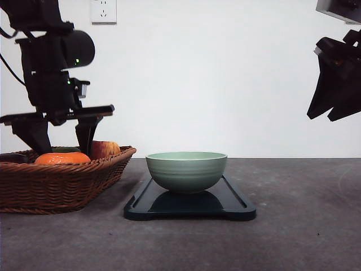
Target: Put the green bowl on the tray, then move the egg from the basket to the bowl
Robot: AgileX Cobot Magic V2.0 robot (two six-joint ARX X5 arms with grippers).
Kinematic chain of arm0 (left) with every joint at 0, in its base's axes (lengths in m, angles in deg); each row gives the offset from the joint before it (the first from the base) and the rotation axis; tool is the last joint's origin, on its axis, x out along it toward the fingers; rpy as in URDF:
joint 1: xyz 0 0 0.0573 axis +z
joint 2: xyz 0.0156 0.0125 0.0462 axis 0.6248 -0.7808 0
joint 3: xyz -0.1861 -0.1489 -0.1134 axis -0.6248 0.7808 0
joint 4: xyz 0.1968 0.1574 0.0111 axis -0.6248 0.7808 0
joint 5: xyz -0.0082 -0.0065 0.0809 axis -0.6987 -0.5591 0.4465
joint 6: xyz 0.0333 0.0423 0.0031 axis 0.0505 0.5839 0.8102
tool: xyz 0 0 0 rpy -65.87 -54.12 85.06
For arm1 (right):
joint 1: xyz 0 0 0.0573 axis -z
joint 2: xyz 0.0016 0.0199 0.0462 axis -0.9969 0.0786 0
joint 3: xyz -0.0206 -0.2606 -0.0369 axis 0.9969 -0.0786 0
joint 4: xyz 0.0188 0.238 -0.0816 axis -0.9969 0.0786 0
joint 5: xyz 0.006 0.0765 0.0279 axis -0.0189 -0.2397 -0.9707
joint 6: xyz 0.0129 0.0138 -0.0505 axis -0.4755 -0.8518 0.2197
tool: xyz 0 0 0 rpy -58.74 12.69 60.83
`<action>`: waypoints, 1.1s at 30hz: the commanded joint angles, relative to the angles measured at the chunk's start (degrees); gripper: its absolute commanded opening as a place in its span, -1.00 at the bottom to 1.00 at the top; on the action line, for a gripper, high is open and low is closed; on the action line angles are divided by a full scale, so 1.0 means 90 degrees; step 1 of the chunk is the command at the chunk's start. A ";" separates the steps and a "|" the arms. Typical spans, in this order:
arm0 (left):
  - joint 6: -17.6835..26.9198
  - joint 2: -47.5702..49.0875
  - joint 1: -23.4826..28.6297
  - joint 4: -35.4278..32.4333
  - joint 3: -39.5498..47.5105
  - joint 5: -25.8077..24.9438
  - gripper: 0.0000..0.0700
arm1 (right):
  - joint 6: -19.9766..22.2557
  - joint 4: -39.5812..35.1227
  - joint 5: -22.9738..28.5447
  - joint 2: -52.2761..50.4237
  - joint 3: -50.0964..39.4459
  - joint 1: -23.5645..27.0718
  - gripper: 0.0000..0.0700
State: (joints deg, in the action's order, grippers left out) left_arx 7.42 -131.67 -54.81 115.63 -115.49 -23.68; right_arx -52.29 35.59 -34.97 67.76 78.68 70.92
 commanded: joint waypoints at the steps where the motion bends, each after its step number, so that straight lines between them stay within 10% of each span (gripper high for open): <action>1: -0.0049 -0.0177 -0.0001 -0.0023 -0.0131 0.0036 0.12 | 0.0072 -0.0076 -0.0022 0.0053 0.0024 -0.0015 -0.24; 33: 0.0056 -0.0191 0.0007 -0.0021 -0.0131 0.0192 0.09 | 0.0069 -0.0116 -0.0021 0.0053 0.0024 -0.0015 -0.24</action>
State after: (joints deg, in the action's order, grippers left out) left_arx 7.51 -132.27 -54.66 115.58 -115.49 -22.19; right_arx -52.27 35.18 -34.96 67.76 78.68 70.92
